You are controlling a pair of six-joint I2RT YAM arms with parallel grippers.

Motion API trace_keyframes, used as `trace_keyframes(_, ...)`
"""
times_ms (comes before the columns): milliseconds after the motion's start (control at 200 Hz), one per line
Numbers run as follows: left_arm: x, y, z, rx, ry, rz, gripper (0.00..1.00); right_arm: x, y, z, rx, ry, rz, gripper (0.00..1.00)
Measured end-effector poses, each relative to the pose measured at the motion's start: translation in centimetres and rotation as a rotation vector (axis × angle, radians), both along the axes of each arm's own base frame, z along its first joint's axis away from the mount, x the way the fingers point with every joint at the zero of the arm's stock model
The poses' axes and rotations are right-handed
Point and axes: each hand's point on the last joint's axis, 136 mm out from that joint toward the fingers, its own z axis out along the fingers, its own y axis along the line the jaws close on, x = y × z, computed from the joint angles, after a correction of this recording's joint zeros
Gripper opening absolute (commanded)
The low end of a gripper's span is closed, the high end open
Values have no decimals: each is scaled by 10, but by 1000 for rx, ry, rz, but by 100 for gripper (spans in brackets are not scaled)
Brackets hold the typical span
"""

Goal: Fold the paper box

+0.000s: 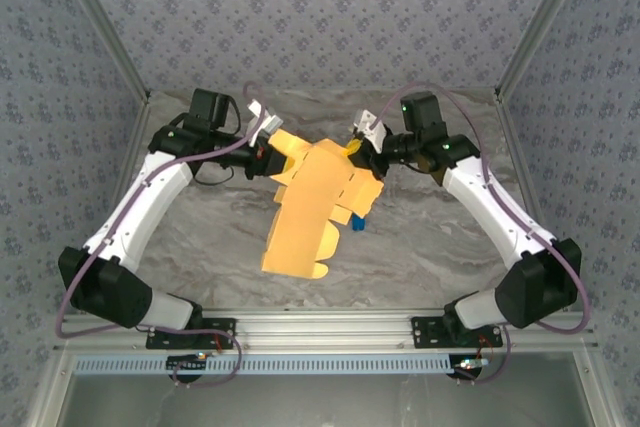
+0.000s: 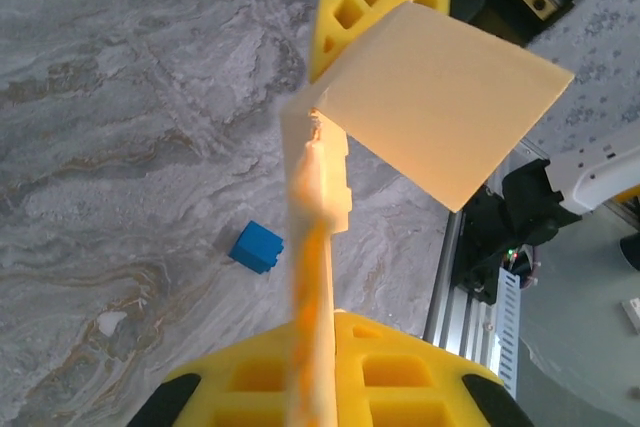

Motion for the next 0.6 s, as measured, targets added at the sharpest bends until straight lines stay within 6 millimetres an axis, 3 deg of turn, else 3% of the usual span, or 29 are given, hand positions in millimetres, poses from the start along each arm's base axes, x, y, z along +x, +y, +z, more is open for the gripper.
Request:
trace_keyframes(260,24,-2,-12,-1,81,114,18,3,-10,-35,-168,-123,-267,0)
trace_keyframes(385,36,-2,-26,13,150,154,22,7,-11,-38,-223,-220,-374,0)
trace_keyframes(600,51,9,-48,54,204,245,36,9,-11,-41,-283,-291,-462,0)
